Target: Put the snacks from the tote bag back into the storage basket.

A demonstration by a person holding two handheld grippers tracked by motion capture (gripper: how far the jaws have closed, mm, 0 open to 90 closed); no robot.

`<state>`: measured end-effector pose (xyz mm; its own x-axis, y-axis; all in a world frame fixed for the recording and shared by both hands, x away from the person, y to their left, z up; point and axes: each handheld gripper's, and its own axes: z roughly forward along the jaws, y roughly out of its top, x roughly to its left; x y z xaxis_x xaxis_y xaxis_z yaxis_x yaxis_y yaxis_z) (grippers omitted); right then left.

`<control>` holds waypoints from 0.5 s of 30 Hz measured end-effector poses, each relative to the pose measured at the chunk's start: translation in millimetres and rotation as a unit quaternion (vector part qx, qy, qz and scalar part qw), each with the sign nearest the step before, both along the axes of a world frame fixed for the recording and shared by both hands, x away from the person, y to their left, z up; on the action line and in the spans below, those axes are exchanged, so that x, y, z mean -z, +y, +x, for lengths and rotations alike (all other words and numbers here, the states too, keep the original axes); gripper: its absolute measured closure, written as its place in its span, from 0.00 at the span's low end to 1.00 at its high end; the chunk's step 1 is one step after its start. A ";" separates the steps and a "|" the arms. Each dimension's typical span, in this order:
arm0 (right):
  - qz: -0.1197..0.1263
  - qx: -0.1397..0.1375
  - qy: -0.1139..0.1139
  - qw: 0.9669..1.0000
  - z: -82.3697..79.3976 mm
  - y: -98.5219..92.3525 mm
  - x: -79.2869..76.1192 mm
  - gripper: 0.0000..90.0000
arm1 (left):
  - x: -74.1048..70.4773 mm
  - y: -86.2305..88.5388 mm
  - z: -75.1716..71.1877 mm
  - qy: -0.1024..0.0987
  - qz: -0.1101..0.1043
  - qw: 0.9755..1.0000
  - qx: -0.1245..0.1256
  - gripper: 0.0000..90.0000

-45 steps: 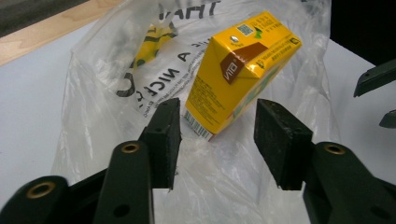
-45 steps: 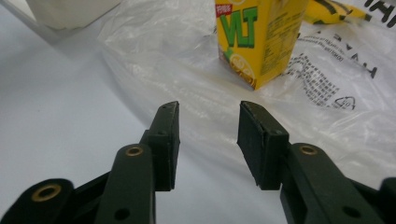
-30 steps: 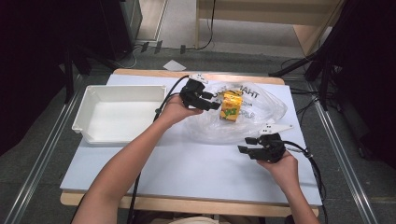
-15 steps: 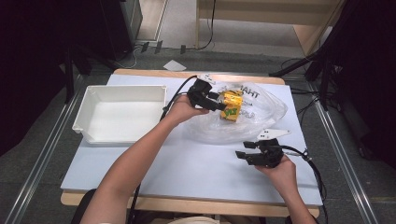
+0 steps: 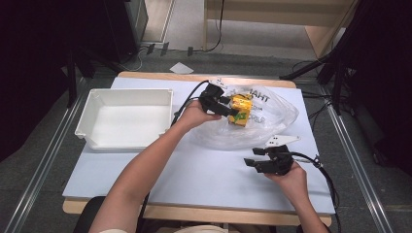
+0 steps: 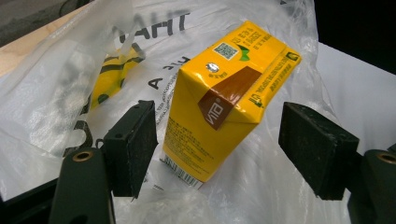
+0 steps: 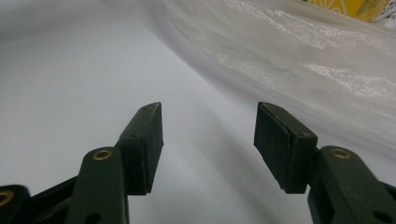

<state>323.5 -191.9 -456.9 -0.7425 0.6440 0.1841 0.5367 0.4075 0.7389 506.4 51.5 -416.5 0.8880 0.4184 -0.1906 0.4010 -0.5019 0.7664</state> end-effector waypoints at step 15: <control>0.000 -0.002 0.002 1.000 0.1 -0.5 3.0 0.48 | 9.5 -19.0 8.0 -0.007 0.004 1.000 0.024 0.31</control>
